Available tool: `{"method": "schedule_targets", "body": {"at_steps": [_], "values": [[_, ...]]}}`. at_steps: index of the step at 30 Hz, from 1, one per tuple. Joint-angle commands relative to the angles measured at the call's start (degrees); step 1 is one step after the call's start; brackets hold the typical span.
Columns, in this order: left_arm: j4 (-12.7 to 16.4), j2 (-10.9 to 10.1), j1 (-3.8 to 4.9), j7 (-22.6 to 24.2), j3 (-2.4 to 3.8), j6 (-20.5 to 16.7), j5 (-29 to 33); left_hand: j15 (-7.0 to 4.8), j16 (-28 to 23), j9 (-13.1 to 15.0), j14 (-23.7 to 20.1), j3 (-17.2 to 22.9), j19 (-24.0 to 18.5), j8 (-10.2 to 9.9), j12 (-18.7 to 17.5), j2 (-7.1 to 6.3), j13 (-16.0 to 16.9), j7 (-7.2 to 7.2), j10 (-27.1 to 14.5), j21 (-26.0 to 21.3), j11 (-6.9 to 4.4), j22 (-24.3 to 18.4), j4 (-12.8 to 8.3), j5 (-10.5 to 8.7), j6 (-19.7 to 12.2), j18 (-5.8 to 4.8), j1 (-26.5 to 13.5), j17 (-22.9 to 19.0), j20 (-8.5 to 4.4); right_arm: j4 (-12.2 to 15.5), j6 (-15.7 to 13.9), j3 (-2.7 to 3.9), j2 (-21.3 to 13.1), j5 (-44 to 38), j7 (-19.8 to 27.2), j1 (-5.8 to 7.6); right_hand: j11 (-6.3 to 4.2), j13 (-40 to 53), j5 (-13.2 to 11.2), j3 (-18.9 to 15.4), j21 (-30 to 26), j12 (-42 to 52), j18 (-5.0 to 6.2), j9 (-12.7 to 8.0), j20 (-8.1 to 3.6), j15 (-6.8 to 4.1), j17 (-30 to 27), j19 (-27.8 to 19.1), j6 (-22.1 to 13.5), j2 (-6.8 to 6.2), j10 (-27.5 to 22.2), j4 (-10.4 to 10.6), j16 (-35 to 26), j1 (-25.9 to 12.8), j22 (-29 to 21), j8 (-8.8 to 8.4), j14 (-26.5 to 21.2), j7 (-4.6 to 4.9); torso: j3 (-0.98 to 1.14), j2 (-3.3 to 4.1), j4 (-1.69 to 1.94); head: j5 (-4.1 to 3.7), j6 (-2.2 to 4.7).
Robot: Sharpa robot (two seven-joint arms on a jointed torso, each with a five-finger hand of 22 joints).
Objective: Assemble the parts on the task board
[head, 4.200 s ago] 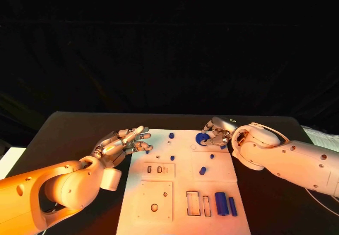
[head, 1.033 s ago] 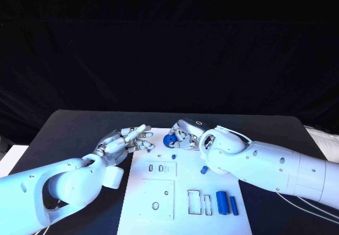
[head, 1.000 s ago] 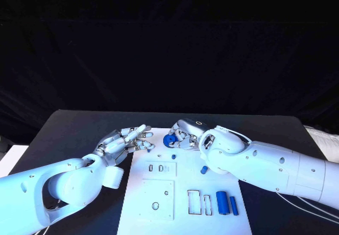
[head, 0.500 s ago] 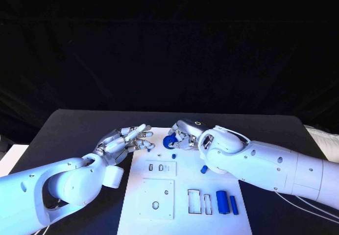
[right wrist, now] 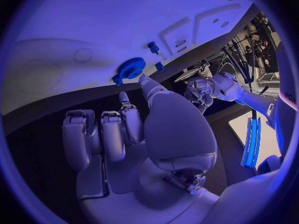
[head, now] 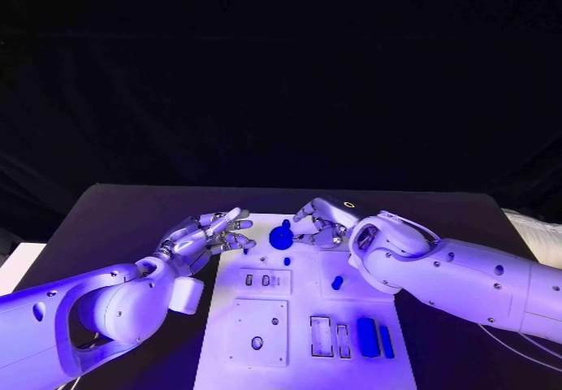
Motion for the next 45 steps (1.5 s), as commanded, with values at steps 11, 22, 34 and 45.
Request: {"method": "schedule_targets", "body": {"at_steps": [11,22,34,45], "values": [[-0.2,-0.2,0.06,0.5,0.04,0.5,0.1,-0.02,-0.2,0.0,-0.5,0.0,-0.4,-0.4,-0.2,0.33,0.0,0.14,-0.2,-0.2,-0.08,-0.1,-0.4,0.11,-0.3,0.10,0.4,0.1,0.15,3.0,-1.6,0.15,-13.9,17.7,14.0,-0.50,0.11,3.9,4.1,-1.3,-0.1,-0.5,-0.29,-0.1,0.50,0.35,9.4,1.3,-0.8,-0.61,-0.5,-2.6,0.3,3.2,6.8,-0.17,4.8,0.16,0.29,-0.86,-1.62,-0.62,0.15],[-1.0,0.0,0.05,0.5,0.03,0.5,0.1,-0.02,-0.2,0.0,-0.5,0.0,-0.5,-0.4,-0.2,0.33,0.0,0.12,-0.2,-0.2,-0.10,-0.1,-0.5,0.11,-0.3,0.11,0.4,0.1,0.15,0.0,-1.3,0.13,-16.7,17.6,15.5,-3.14,0.13,4.0,4.1,-1.8,-0.1,-0.4,-0.32,0.0,0.53,0.38,9.6,1.3,-0.9,-0.90,-0.4,-2.7,0.4,3.1,7.0,-0.06,4.8,0.15,0.53,-0.86,-1.74,-0.90,0.17],[-1.3,0.2,0.02,0.5,0.02,0.6,0.1,-0.02,-0.2,0.0,-0.5,0.0,-0.5,-0.4,-0.2,0.33,0.0,0.12,-0.2,-0.2,-0.10,-0.1,-0.5,0.11,-0.3,0.11,0.4,0.1,0.15,-3.4,-1.3,0.14,-14.9,17.2,15.6,-4.46,0.03,4.3,4.4,-2.1,0.0,-0.1,-0.36,0.1,0.53,0.33,9.8,1.4,-0.3,-0.45,-0.2,-2.7,0.5,3.3,7.1,0.24,4.8,0.04,0.38,-0.86,-1.52,-0.78,-0.17],[-1.4,0.3,0.02,0.4,0.02,0.6,0.1,-0.02,-0.2,0.0,-0.5,0.0,-0.5,-0.4,-0.2,0.33,0.0,0.12,-0.2,-0.2,-0.10,-0.1,-0.5,0.11,-0.3,0.11,0.4,0.1,0.15,-5.4,-0.9,0.14,-12.9,16.8,15.5,-4.59,-0.21,4.7,4.5,-2.0,0.2,0.5,-0.43,0.5,0.39,0.14,10.1,1.7,1.4,0.87,0.2,-3.1,0.7,3.9,7.5,0.77,4.9,-0.23,0.36,-0.86,-1.49,-0.60,-0.61]]}}
